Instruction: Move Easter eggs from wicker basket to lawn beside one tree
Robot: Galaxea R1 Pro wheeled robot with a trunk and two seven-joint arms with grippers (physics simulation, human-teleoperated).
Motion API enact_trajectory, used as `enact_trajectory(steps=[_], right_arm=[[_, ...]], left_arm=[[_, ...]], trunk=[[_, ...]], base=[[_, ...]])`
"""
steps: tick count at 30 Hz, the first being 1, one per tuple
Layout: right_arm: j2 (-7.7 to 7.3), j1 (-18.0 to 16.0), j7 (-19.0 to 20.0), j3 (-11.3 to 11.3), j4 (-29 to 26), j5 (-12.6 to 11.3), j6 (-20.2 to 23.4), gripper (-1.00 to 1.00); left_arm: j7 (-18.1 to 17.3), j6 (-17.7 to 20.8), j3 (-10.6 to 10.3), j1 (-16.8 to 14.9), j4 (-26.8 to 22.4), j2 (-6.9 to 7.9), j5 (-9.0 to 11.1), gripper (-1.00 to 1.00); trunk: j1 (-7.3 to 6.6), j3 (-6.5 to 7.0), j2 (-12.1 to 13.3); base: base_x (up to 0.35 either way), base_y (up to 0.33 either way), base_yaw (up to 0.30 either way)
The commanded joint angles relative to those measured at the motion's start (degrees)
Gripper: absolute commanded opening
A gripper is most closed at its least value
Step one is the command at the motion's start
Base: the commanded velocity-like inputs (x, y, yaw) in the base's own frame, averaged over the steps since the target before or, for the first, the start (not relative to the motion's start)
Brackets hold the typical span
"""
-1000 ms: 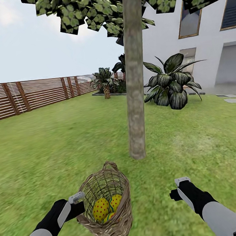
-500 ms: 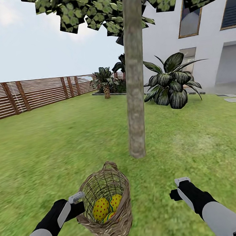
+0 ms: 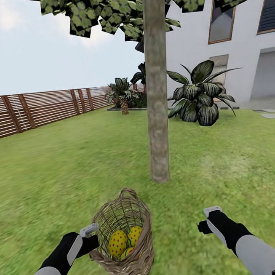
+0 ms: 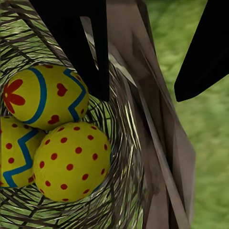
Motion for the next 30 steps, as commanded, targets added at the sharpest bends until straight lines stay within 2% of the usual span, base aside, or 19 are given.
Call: enact_trajectory(steps=[1, 30], right_arm=[[-0.06, 0.0, -0.4, 0.4, -0.1, -0.6, 0.3, 1.00], [0.18, 0.0, -0.4, 0.5, -0.1, -0.6, 0.3, 1.00]], left_arm=[[0.3, 0.3, 0.1, 0.0, -0.1, -0.03, 1.0, -1.00], [0.3, 0.3, 0.2, 0.0, -0.1, -0.10, 1.0, -1.00]], trunk=[[0.22, -0.24, -0.5], [6.59, -5.45, -12.1]], base=[[0.000, 0.000, 0.000], [0.000, 0.000, 0.000]])
